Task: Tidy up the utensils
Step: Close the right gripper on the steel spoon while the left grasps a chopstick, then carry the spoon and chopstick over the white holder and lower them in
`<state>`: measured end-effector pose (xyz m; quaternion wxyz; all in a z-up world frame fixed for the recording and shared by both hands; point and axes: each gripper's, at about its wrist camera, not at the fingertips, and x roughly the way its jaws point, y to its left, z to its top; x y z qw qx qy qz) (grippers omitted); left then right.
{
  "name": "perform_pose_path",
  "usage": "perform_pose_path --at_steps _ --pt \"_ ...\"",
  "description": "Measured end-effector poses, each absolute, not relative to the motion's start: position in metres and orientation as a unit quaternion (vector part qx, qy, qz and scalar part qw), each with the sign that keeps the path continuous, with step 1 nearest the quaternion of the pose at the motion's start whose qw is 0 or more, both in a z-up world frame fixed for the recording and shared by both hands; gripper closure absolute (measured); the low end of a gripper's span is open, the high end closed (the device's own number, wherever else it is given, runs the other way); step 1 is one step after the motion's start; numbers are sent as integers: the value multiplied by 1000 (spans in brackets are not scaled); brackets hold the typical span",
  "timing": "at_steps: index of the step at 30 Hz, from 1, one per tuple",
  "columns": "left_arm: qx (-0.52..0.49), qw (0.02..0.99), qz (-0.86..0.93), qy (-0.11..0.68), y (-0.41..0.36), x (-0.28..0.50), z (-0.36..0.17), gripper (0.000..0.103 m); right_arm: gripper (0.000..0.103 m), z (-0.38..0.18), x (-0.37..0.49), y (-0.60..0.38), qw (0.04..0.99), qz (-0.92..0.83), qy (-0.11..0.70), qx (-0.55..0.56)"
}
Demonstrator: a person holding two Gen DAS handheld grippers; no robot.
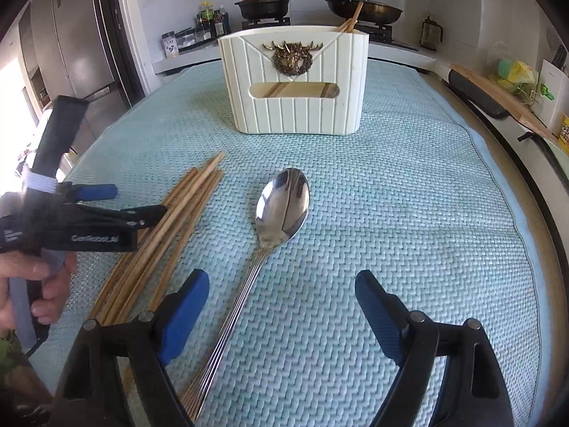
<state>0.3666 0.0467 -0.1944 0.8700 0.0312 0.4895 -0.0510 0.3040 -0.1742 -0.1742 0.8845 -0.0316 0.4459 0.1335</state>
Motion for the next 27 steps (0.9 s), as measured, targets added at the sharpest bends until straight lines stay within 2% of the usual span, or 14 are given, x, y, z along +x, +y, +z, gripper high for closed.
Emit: perform_pose_path --at_steps 5,7,8,9,10,12,14,15,16,17,23,27 --pt "33 867 -55 494 42 372 -195 1 18 -191 343 -164 882 107 458 -15" --pt "31 867 -59 494 41 375 -193 5 18 -192 350 -154 885 100 454 -27" --pt "33 867 -61 493 39 374 -192 10 23 -193 353 -150 886 97 453 -30" --pt "35 867 -66 492 37 375 -190 19 33 -193 356 -148 887 93 451 -33" --pt "36 867 -71 492 34 374 -189 23 39 -193 357 -146 889 89 448 -37" --pt "38 866 -83 492 28 374 -186 41 60 -192 361 -144 893 82 441 -43" --pt "41 865 -93 492 22 374 -184 58 60 -191 364 -146 892 86 442 -39" --pt "42 864 -99 491 20 374 -183 72 60 -190 367 -147 892 89 441 -35" --pt "41 864 -105 491 18 374 -183 80 60 -189 368 -149 892 94 441 -32" --pt "39 863 -109 492 17 374 -183 95 60 -188 369 -152 892 100 440 -26" --pt "0 865 -121 488 23 367 -177 98 60 -165 357 -176 902 123 413 3" --pt "-23 880 -122 459 35 353 -150 98 60 -145 343 -187 910 138 390 22"
